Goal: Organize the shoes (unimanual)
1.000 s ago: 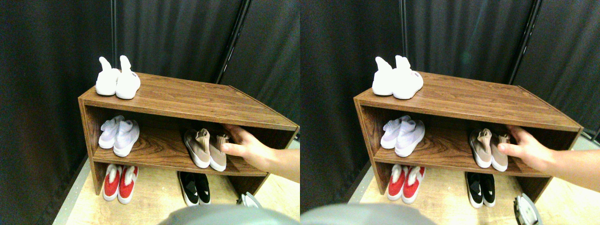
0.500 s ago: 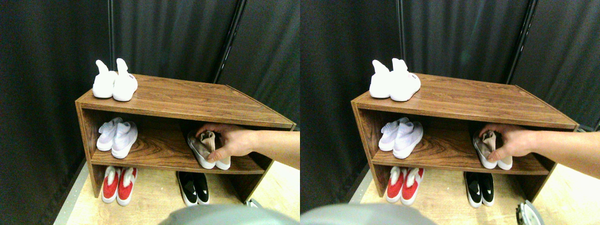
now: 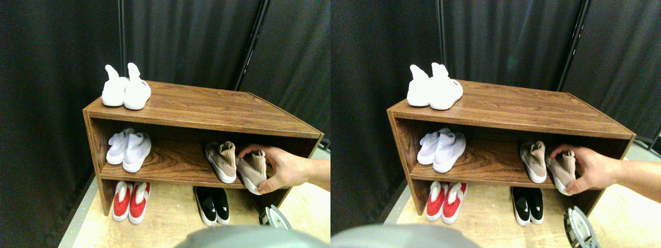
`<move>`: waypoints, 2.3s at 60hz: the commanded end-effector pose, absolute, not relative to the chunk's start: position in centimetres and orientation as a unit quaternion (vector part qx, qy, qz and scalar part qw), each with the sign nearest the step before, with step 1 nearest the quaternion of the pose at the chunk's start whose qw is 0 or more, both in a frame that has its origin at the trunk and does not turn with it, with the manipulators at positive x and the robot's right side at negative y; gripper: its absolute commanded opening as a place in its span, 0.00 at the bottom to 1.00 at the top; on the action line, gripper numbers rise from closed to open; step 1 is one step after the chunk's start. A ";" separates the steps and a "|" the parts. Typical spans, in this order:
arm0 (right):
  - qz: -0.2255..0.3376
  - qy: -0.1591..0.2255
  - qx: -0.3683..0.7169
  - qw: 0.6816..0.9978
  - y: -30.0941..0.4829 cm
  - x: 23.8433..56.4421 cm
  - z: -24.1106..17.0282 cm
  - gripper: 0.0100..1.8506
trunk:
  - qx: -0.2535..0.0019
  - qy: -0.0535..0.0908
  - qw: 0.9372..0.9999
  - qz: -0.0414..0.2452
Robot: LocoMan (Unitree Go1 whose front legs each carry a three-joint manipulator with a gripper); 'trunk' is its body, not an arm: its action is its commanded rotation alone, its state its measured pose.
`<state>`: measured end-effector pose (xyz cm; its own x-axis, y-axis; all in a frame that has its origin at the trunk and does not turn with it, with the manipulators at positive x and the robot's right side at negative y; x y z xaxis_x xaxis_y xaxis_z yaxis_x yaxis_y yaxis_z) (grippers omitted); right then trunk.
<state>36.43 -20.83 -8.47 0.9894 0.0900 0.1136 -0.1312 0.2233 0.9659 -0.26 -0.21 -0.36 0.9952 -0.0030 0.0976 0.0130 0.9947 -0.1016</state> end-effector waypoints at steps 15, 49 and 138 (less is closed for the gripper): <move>0.079 -0.025 0.629 0.773 -20.8 37.0 -8.2 0.03 | -0.057 -0.033 0.998 0.000; 0.077 -0.032 0.598 0.797 -21.2 36.9 -7.6 0.03 | -0.051 -0.027 0.998 -0.013; 0.042 -0.042 0.601 0.797 -22.2 36.8 -6.6 0.32 | -0.045 -0.025 0.998 -0.028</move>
